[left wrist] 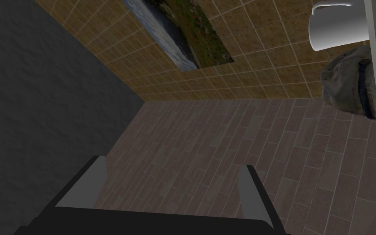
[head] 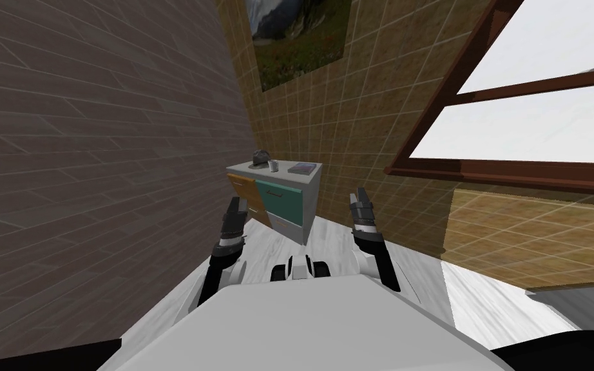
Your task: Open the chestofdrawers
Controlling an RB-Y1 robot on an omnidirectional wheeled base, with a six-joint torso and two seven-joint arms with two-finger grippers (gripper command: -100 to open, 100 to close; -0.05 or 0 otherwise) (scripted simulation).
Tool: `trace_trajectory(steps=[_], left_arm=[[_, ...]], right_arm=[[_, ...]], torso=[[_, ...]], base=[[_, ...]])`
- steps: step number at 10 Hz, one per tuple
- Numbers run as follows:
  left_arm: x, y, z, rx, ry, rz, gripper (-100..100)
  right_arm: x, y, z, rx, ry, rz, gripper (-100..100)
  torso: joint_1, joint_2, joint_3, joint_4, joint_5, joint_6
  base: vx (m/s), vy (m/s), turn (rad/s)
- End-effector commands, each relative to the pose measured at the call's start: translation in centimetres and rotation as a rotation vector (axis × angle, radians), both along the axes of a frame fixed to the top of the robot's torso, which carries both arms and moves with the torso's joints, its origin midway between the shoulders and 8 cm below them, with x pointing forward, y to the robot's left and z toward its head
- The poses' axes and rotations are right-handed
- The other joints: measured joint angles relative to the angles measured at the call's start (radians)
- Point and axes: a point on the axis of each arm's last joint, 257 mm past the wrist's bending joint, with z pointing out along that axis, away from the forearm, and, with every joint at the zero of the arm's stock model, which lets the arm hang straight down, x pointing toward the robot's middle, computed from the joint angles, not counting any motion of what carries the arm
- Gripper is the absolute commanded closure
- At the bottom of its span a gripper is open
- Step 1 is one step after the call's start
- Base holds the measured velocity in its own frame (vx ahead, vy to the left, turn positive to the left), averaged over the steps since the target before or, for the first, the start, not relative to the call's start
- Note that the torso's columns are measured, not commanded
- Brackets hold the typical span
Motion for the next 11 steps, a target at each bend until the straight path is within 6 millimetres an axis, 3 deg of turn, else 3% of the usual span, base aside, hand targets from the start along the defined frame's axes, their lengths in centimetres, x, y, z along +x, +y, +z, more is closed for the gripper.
trace_trajectory(steps=[1,11], left_arm=[[0.4,-0.6,-1.9,0.033,0.011,0.000,-100],[1.6,-2.2,-9.5,0.137,0.062,0.000,-100]], right_arm=[[0.0,0.0,0.0,0.000,0.000,0.000,0],[0.0,0.0,0.0,0.000,0.000,0.000,0]], torso=[[0.000,0.000,0.000,0.000,0.000,0.000],[-0.001,0.001,0.001,0.000,0.000,0.000]], base=[[0.070,0.035,-0.054],[0.077,0.033,-0.058]])
